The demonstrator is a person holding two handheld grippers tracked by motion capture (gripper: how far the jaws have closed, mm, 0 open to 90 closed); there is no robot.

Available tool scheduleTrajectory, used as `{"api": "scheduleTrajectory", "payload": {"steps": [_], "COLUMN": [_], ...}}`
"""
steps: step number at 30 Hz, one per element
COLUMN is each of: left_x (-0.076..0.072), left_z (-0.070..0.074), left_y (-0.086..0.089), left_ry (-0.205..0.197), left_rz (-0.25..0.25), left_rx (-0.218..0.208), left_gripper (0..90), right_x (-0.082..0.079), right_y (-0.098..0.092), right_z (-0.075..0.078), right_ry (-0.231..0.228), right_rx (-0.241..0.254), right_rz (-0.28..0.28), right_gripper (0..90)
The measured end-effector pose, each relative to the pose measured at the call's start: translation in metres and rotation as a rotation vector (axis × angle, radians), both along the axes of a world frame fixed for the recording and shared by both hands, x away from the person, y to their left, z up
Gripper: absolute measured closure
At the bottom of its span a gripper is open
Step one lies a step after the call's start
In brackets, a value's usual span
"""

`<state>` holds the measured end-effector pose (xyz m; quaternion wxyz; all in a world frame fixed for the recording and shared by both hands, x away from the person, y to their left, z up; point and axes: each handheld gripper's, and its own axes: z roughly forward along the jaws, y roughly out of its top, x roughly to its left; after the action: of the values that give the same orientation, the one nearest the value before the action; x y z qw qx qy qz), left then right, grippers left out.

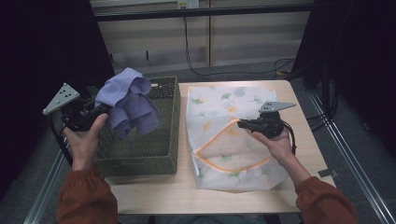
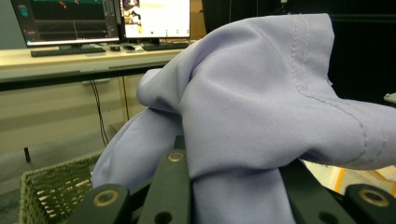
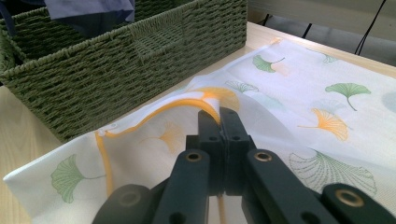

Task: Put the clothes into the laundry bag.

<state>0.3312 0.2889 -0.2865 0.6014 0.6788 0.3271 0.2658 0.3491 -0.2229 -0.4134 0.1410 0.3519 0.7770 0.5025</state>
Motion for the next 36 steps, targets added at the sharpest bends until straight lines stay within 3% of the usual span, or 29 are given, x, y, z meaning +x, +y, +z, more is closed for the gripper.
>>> {"api": "scheduleTrajectory", "payload": {"steps": [11,14,19,29,36], "left_x": [-0.013,-0.015,-0.02,-0.033,-0.039], "left_z": [0.014,0.016,0.022,0.033,0.038], "left_y": [-0.005,-0.005,-0.008,-0.019,-0.027], "left_ry": [-0.054,-0.062,-0.075,-0.122,-0.13], "left_rz": [-0.021,-0.021,-0.025,-0.059,-0.096], "left_rx": [-0.016,-0.002,-0.03,-0.006,-0.015], "left_gripper": [79.0,79.0,79.0,78.9,78.8], "right_x": [0.0,0.0,0.0,0.0,0.0], "right_y": [0.0,0.0,0.0,0.001,0.002], "right_z": [0.0,0.0,-0.001,-0.001,-0.002], "right_ry": [0.002,0.002,0.004,0.004,0.005], "right_rx": [0.001,0.001,0.001,0.0,-0.004], "right_rz": [0.001,0.002,0.007,0.008,0.011], "right_gripper": [89.7,89.7,89.7,89.7,89.7]}}
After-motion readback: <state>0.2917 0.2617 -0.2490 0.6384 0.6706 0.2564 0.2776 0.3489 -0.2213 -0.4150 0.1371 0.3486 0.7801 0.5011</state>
